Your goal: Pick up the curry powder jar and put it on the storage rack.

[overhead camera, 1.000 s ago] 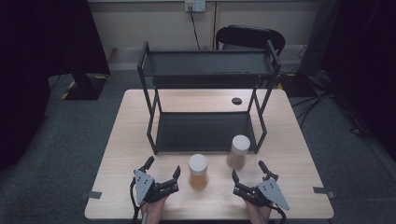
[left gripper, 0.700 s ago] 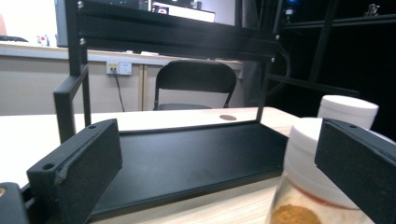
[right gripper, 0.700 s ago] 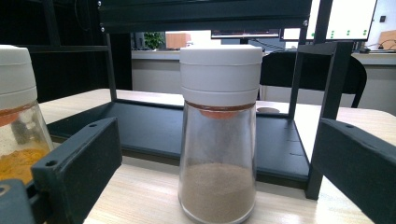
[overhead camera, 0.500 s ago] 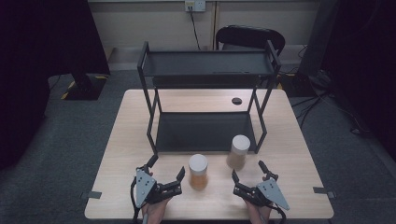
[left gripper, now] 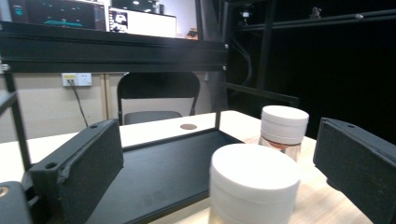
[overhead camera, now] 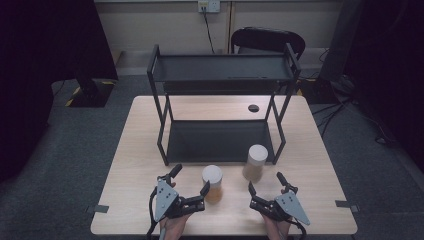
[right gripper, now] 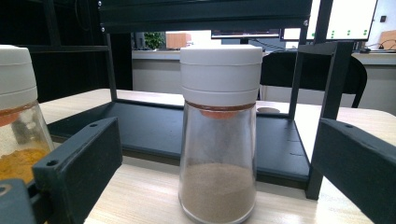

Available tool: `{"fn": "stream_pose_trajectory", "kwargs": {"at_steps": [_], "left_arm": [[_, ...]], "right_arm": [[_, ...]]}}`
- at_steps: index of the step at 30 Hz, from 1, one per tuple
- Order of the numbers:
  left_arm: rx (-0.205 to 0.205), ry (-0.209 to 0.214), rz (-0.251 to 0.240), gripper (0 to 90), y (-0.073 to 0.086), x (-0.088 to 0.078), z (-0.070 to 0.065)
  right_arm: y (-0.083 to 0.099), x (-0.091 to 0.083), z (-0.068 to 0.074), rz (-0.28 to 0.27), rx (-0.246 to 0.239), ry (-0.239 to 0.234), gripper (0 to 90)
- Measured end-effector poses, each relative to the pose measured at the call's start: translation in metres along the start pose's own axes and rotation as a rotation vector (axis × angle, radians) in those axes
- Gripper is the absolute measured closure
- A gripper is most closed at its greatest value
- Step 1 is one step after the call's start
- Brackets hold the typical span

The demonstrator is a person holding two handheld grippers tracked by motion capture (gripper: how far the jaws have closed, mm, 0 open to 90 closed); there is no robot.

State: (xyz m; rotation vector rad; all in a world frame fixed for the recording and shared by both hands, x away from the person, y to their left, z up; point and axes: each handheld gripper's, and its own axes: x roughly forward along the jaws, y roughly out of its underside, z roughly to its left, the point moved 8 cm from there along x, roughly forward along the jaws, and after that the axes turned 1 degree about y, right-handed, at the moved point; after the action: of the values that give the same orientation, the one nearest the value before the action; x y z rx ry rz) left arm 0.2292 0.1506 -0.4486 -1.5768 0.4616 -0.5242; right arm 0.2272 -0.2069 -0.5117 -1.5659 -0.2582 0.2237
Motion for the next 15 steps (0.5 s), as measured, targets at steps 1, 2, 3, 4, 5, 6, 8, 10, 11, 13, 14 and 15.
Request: {"fn": "stream_pose_trajectory", "kwargs": {"at_steps": [1,2,3,4,5,6,8,10,11,13,14,15], "left_arm": [[0.005,0.008,-0.004,0.2,0.001,0.002,-0.001],[0.015,0.014,-0.006,0.0,0.001,0.003,-0.002],[0.025,0.018,-0.006,0.0,0.002,0.005,-0.004],[0.031,0.021,-0.003,0.0,0.002,0.006,-0.005],[0.029,0.027,0.007,0.0,0.002,0.008,-0.006],[0.029,0.031,0.017,0.0,0.002,0.009,-0.006],[0.029,0.039,0.02,0.0,0.003,0.012,-0.009],[0.033,0.051,0.024,0.0,0.004,0.014,-0.01],[0.035,0.054,0.024,0.0,0.005,0.015,-0.012],[0.03,0.064,0.022,0.0,0.007,0.017,-0.013],[0.03,0.066,0.023,0.3,0.008,0.018,-0.013],[0.031,0.064,0.028,1.1,0.009,0.019,-0.014]], "right_arm": [[0.0,0.0,0.0,0.0,0.0,0.0,0.9],[0.0,0.0,0.0,0.0,0.0,0.0,0.9],[0.0,0.0,0.0,0.0,0.0,0.0,0.9],[0.0,0.0,0.0,0.0,0.0,0.0,0.9],[0.0,0.0,0.0,0.0,0.0,0.0,0.9],[0.0,0.0,0.0,0.0,0.0,0.0,0.9],[0.0,0.0,0.0,0.0,0.0,-0.001,0.9],[0.0,0.0,0.0,0.0,0.0,-0.001,0.9],[0.0,0.0,0.0,0.0,0.0,-0.001,0.9],[0.0,0.0,0.0,0.0,0.0,-0.001,0.9],[0.0,0.0,0.0,0.0,0.0,-0.001,0.9],[0.0,0.0,0.0,0.0,0.0,-0.001,0.9]]}}
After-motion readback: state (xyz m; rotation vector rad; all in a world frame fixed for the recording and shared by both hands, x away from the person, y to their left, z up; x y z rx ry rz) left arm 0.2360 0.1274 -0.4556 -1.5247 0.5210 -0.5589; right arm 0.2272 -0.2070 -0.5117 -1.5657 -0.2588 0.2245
